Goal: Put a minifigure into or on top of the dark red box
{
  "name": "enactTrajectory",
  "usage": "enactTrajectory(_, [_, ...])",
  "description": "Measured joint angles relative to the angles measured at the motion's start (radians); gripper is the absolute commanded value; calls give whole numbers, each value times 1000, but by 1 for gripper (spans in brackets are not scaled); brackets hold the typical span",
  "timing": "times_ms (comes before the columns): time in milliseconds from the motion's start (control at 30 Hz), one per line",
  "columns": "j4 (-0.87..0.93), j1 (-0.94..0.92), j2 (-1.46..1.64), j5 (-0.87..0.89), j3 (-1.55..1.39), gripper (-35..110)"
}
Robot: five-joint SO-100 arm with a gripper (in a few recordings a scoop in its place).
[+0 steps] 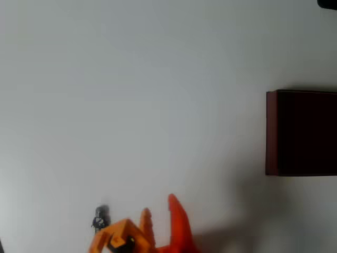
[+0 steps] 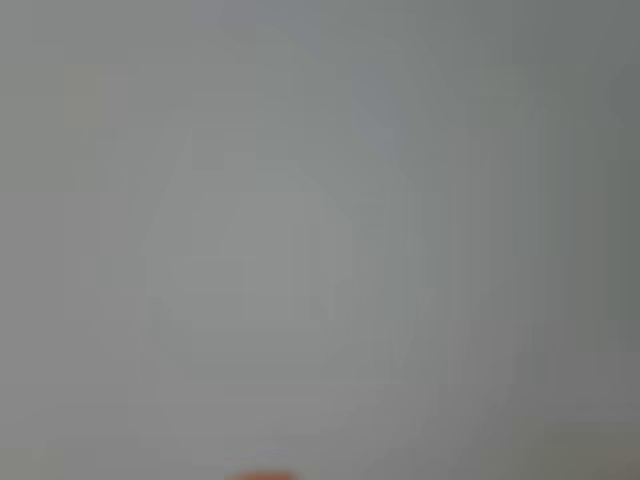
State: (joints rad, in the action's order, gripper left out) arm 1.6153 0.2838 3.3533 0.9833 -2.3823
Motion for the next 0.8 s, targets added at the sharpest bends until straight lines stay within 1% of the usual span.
enactTrajectory(133, [20,141,0,127,-11,20])
enactTrajectory(367, [14,407,40,551,-123,19])
enactTrajectory(500, [11,514,31,799,-207,19])
enactTrajectory(600, [-26,554,29,937,-232,20])
enactTrajectory(700, [-66,568,-17,1014,-236,20])
enactTrajectory(800, [-63,577,-115,1098,-204,22])
